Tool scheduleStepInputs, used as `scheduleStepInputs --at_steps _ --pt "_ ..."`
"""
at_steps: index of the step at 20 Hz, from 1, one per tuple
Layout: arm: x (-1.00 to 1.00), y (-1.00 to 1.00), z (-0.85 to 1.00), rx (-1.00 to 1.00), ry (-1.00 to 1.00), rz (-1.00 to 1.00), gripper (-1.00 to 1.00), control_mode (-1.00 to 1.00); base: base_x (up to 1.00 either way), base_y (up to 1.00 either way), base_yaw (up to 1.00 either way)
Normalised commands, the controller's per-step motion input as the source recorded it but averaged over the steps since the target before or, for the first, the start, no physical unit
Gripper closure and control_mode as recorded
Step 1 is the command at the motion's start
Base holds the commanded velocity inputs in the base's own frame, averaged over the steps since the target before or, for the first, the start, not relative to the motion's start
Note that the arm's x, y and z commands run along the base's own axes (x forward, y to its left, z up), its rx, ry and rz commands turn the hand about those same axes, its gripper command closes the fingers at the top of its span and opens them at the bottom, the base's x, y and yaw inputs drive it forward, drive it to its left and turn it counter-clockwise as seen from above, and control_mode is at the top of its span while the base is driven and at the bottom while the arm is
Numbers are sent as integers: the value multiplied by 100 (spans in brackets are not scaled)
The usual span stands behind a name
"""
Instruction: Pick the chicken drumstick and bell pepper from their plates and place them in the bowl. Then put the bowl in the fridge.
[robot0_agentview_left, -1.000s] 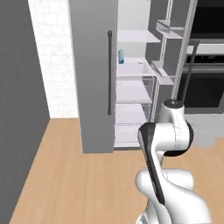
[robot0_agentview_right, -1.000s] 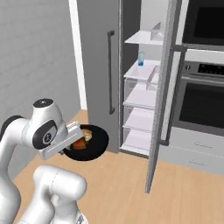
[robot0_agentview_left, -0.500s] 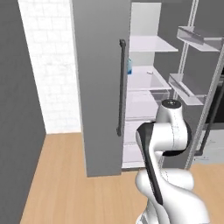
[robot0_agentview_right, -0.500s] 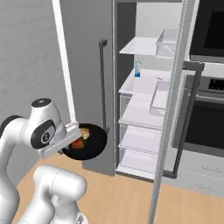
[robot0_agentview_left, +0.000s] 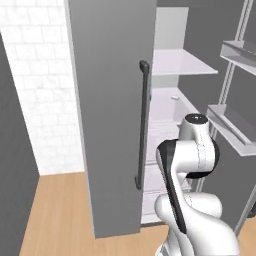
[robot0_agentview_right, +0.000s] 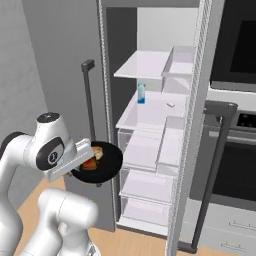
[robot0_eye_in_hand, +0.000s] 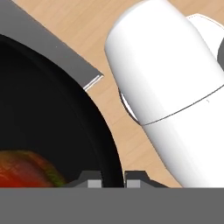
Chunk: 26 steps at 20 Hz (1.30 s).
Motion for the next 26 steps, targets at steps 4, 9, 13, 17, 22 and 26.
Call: scheduleStepInputs --at_steps 4,9,13,17,22,26 --pt "0 0 0 0 0 0 100 100 56 -8 -8" --pt "0 0 0 0 0 0 100 100 26 -2 -2" --pt "0 0 0 0 0 0 100 100 11 -9 -2" --pt "0 0 0 0 0 0 100 100 18 -30 -3" --pt "0 0 0 0 0 0 100 100 13 -32 0" --pt "0 0 0 0 0 0 100 100 23 -17 0"
